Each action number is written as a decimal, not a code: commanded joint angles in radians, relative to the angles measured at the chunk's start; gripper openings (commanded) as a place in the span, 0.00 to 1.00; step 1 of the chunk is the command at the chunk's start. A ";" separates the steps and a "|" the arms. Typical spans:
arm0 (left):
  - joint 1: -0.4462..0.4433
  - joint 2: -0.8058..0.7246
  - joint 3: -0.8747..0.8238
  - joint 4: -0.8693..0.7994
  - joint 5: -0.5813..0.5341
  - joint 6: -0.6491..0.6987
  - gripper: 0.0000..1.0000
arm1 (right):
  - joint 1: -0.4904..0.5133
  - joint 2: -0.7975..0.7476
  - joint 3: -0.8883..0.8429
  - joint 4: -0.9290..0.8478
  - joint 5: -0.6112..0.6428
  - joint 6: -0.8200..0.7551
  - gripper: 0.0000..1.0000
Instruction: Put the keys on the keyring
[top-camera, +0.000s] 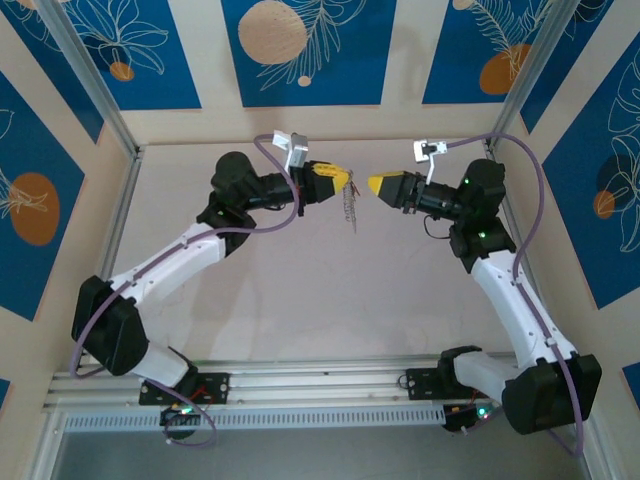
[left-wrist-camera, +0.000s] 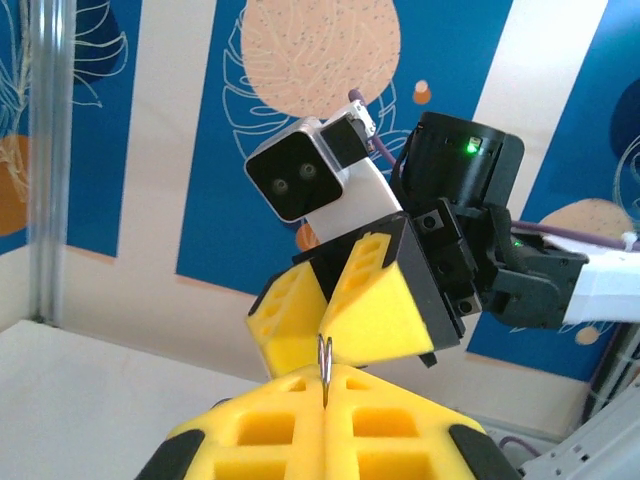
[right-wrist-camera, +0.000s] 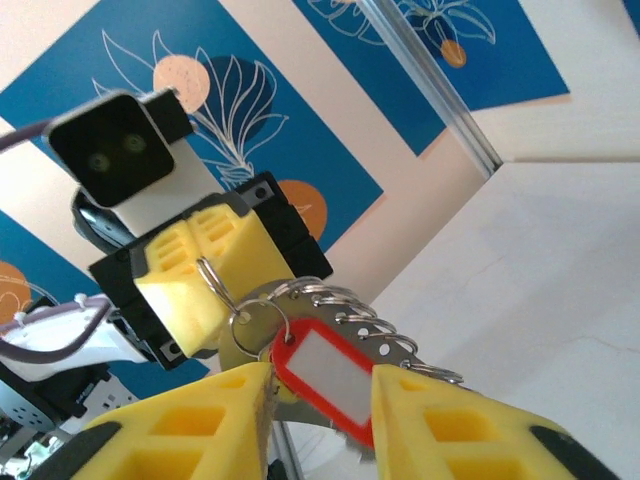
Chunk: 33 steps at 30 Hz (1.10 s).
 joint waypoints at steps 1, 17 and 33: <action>0.016 0.031 0.013 0.193 0.071 -0.139 0.00 | -0.012 -0.014 0.022 0.053 -0.012 0.028 0.37; 0.026 0.116 0.058 0.358 0.117 -0.356 0.00 | 0.062 0.068 0.053 0.242 -0.018 0.079 0.41; 0.025 0.118 0.057 0.342 0.125 -0.355 0.00 | 0.088 0.088 0.061 0.240 -0.002 0.066 0.18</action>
